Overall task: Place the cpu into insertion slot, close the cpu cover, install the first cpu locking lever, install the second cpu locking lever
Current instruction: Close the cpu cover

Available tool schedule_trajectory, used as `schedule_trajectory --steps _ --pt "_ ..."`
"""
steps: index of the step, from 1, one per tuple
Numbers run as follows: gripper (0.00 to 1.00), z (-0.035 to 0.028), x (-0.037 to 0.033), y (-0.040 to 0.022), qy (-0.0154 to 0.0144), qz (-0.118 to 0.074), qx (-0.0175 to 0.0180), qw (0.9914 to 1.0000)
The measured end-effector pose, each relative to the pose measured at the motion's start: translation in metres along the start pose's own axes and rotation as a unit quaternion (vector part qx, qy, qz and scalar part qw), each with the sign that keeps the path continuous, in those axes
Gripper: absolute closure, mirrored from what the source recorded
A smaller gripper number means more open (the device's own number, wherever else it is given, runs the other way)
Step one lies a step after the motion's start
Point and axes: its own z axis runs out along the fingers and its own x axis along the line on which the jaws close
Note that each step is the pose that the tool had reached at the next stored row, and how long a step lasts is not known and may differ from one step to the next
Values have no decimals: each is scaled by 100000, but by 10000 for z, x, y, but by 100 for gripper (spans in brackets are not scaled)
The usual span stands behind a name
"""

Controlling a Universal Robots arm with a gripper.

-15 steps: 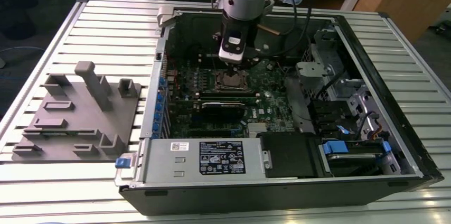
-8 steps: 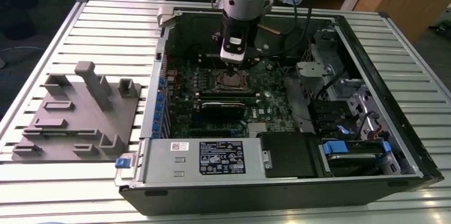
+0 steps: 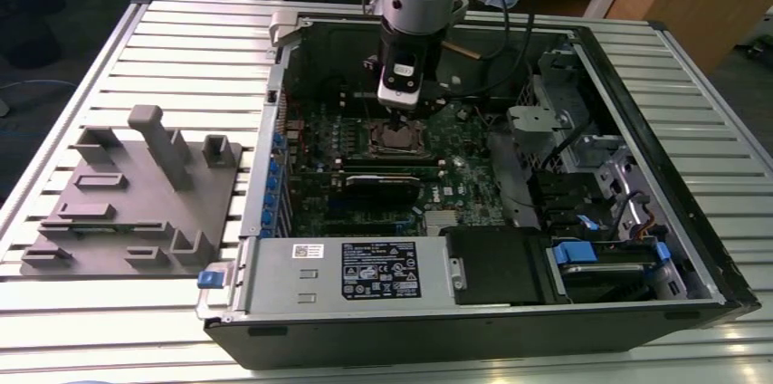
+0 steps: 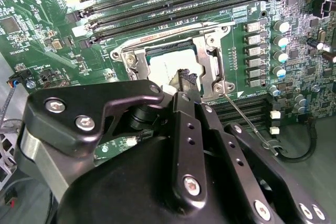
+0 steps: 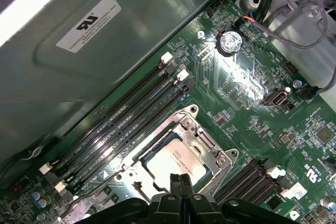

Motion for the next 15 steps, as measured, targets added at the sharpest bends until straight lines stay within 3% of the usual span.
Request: schedule_trajectory --steps 8,15 --pt "89 0 0 0 0 -265 6 100000" --pt "89 4 0 0 28 -2917 60 99957"
